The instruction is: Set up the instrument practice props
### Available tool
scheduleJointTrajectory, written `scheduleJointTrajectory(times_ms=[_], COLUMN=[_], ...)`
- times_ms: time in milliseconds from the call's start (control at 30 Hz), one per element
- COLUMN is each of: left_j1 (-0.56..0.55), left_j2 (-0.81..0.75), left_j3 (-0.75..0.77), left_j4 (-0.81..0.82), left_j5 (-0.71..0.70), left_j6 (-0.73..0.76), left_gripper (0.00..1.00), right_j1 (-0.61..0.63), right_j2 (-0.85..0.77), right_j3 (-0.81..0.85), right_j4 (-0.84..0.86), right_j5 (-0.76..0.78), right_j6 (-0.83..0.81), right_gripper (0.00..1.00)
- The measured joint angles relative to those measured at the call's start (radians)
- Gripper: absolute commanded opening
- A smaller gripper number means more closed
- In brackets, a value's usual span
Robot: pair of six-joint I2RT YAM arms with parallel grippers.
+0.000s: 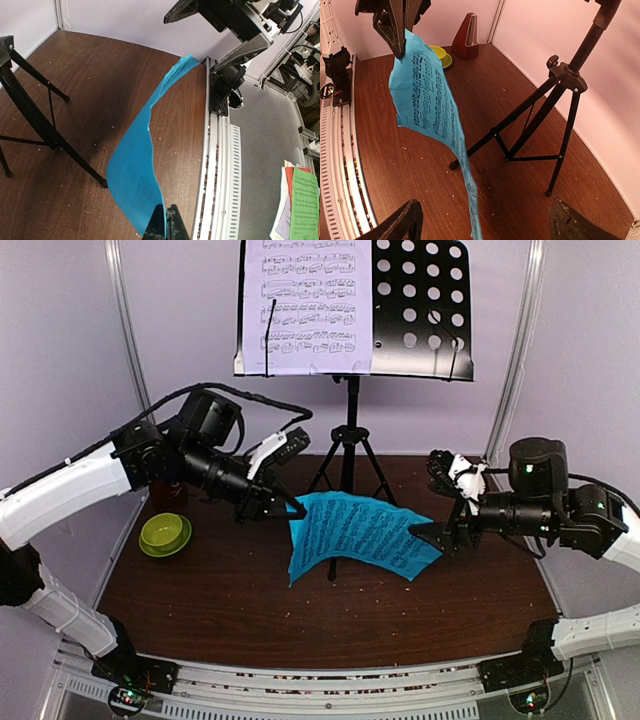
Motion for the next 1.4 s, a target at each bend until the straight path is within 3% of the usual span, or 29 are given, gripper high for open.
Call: scheduleJointTrajectory(times_ms=[267,500,767,1033,1400], left_j1=[-0.004,-0.004,-0.017,-0.056,-0.108], left_j2=[0.018,0.031,0.081,0.084,0.102], left_j3=[0.057,0.089,0.165,0.193,0.264], left_j4=[-0.125,-0.193,-0.236,-0.276,-0.382], left_j5=[0.018,0.042,0.074,0.118,0.123], left_j6=[0.017,0.024,0.031,0.051,0.190], left_gripper=[0.00,0.00,0.00,0.00,0.00], right_j1=[0.031,0.039,0.105,0.132,0.191], right_j2=[0.022,0.000,0.170,0.310,0.346], right_j3=[0.000,0.008,0.154,0.284,0.326], right_j4=[-0.071,-0.079,-0.062,-0.066,-0.090], right_j5=[0.062,0.060,0.045,-0.054,-0.141], right_j6=[-0.026,-0.027,-0.081,-0.195,-0.301], right_gripper=[0.99,0.89,0.81,0.80,0.79])
